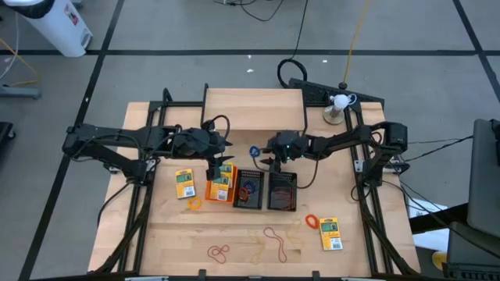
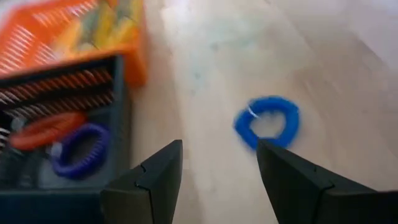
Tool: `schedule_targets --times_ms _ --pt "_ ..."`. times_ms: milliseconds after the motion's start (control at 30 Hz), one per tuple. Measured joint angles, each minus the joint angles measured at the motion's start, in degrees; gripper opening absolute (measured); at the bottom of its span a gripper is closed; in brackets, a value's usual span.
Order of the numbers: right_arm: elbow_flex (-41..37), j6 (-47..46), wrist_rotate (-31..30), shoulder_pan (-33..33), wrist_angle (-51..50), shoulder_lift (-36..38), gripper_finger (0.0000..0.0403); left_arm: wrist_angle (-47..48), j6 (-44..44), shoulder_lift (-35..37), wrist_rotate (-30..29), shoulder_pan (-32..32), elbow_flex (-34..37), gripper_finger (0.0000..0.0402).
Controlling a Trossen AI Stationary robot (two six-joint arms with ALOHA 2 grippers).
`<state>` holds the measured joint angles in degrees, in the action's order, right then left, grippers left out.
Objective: Pick & Place Office Desk Supplies
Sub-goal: Put the blue spring rubber band into the left black bin
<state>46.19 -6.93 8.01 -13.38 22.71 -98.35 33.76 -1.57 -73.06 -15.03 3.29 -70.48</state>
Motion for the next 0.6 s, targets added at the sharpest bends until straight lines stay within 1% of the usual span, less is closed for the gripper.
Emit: schedule_targets --times_ms 100,233,300,500,600 --pt "0.2 -1.19 1.08 0.7 3.85 -2.23 0.0196 0.0 0.05 0.0 0.0 0.0 0.0 0.0186" --pt "0.8 -2.27 1.68 1.56 5.75 -5.77 0.0196 0.5 0.07 0.0 0.0 0.0 0.0 0.0186" --pt "1.82 -3.0 3.05 1.83 6.01 -7.3 0.0196 0.81 0.14 0.0 0.0 0.02 0.0 0.0186" --pt "7.89 -2.47 5.75 2.64 4.45 -12.78 0.0196 0.9 0.25 0.0 0.02 0.0 0.0 0.0186" --pt "10.81 -1.9 5.75 2.64 3.72 -14.36 0.0196 1.44 0.44 0.0 0.04 0.0 0.0 0.0186"
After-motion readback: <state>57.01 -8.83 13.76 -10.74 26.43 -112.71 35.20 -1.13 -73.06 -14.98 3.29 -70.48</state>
